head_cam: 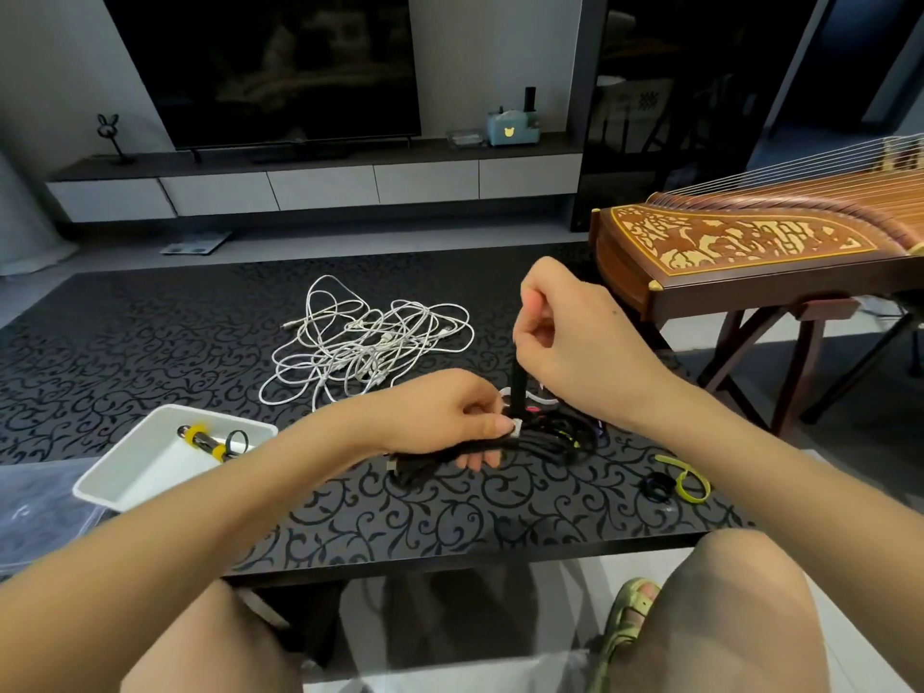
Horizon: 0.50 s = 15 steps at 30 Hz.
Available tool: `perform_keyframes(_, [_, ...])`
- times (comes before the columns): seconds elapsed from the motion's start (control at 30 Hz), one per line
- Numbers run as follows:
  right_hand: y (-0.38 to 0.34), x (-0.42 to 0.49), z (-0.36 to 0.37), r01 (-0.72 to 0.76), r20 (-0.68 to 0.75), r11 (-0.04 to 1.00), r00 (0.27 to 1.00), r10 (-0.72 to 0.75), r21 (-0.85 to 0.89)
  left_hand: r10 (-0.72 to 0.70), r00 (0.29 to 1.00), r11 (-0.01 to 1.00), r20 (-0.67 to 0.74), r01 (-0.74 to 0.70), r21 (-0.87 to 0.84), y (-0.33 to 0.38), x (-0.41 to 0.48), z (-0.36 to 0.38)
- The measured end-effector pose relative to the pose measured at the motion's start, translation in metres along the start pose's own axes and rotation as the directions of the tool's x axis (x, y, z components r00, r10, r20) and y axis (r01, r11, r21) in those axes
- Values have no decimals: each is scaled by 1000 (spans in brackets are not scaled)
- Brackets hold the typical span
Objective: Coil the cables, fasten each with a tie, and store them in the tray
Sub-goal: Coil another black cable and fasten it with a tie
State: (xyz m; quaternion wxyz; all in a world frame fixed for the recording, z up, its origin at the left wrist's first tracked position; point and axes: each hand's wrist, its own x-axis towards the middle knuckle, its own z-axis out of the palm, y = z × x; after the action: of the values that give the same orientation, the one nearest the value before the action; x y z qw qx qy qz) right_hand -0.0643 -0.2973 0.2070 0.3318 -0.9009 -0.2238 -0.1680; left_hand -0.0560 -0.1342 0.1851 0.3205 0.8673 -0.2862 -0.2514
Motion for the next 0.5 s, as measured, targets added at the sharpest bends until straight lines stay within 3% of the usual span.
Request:
perform_keyframes(0.1, [3, 9, 2, -253, 53, 922, 967, 248, 294, 25, 985, 998, -168, -16, 53, -4, 6, 5])
perform_keyframes(0.2, [7, 23, 3, -525, 220, 612, 835, 504, 591, 125, 944, 989, -305, -93, 118, -5, 9, 12])
perform_keyframes(0.33, [12, 35, 3, -676, 374, 376, 694, 615, 634, 195, 893, 941, -406, -54, 333, -8, 9, 17])
perform_keyframes(0.43, [14, 39, 1, -713, 491, 94, 566, 662, 695, 350, 780, 863, -519, -53, 502, -6, 9, 21])
perform_keyframes(0.5, [15, 40, -1, -724, 546, -16, 506, 667, 690, 442, 734, 794, -516, -53, 606, -3, 10, 23])
